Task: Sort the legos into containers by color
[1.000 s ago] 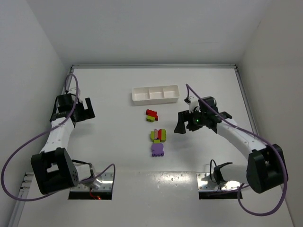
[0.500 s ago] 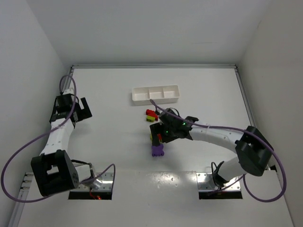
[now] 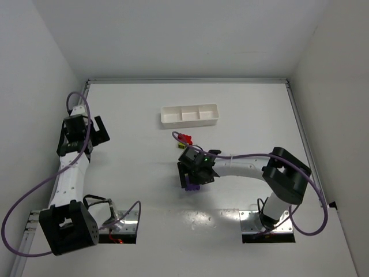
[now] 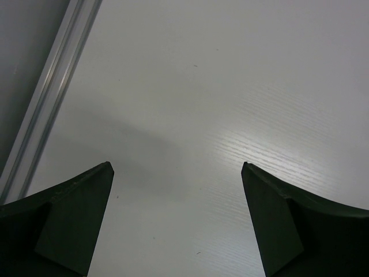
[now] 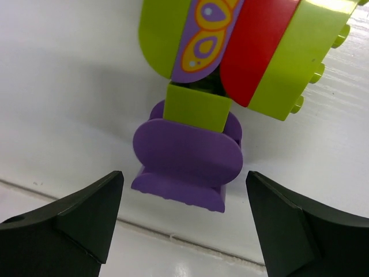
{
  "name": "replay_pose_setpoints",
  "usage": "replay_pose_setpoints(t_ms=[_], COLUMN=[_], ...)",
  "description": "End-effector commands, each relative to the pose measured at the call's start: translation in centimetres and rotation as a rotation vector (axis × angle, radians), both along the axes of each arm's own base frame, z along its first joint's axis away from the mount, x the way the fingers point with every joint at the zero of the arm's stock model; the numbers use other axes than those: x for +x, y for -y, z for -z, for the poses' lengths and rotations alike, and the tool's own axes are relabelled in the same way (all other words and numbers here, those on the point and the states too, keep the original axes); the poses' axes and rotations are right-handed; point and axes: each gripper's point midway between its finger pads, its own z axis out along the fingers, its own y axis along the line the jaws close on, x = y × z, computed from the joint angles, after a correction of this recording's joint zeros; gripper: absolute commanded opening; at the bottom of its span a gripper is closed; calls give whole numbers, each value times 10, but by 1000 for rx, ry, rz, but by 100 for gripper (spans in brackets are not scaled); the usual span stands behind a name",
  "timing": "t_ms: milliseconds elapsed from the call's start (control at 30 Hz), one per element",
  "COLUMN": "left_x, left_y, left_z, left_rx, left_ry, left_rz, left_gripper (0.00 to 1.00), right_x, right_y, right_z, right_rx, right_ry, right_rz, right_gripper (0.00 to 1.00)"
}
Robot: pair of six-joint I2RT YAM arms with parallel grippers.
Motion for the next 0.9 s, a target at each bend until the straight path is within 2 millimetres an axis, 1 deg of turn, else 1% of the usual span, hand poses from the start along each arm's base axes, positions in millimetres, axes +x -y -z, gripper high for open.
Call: replay_pose_setpoints(t_ms=[0, 33, 67, 100, 200, 233, 267, 333, 367, 400, 433, 467, 500, 533, 567, 600, 633, 667, 700, 733, 767, 800, 833, 867], left_x=[0, 0, 0, -1, -1, 0, 0, 0, -1, -2, -1, -4, -4, -7, -6, -8, -9, -13, -16, -19, -20, -21, -24, -23], left_y=[-5, -5, -5, -7, -7, -5, -5, -4, -2, 2, 6, 10, 22, 29, 37, 45, 64, 74, 91, 99, 107, 115, 128, 135], left_z=[-19, -19, -22, -22, -22, -22, -22, -22, -17, -16, -16, -20, -17, -14, -19, -19, -30, -30, -32, -31, -37, -47, -52, -53], left_rx=[19, 19, 22, 27, 21, 15, 15, 17, 24, 19, 17, 32, 6, 11, -6, -1, -30, -50, -83, -114, -127, -114, -153, -167], left_ry=[57, 57, 66, 65, 67, 69, 69, 68, 53, 57, 57, 72, 78, 78, 103, 113, 162, 164, 176, 176, 190, 208, 215, 208], left_rz=[-35, -35, -35, -44, -49, -42, -42, -29, -7, 23, 48, 86, 155, 210, 248, 312, 408, 464, 563, 599, 650, 714, 772, 815], left_gripper=[100, 100, 100, 100, 100, 100, 100, 100, 100, 100, 100, 100, 100, 100, 100, 100, 100, 100, 100, 100, 98, 97, 97, 97], right_x=[2, 2, -3, -2, -6, -2, 0, 0, 4, 5, 3, 8, 12, 13, 18, 19, 20, 24, 26, 26, 27, 28, 32, 30], right_y=[-6, -6, -4, -4, 5, 6, 5, 10, 6, 11, 10, 14, 10, 13, 12, 16, 17, 16, 19, 21, 19, 20, 23, 21], right_z=[5, 5, 10, 10, 22, 25, 25, 27, 20, 18, 15, 11, -6, -11, -20, -25, -38, -48, -60, -60, -72, -79, -86, -92], right_rx=[6, 6, -7, -9, -48, -50, -48, -66, -44, -52, -42, -53, -17, -29, -18, -23, -1, 7, 8, -5, 34, 23, 18, 30], right_ry=[-3, -3, -15, -9, -24, -25, -11, -1, 23, 43, 59, 106, 143, 190, 233, 258, 295, 337, 389, 399, 417, 453, 485, 504], right_rz=[81, 81, 82, 94, 106, 116, 111, 99, 70, 55, 22, -21, -47, -111, -141, -169, -198, -229, -296, -325, -354, -435, -460, -513], right_gripper=[87, 85, 82, 80, 79, 76, 69, 57, 45, 38, 31, 20, 16, 8, 8, 1, 0, 0, 0, 0, 0, 0, 0, 0])
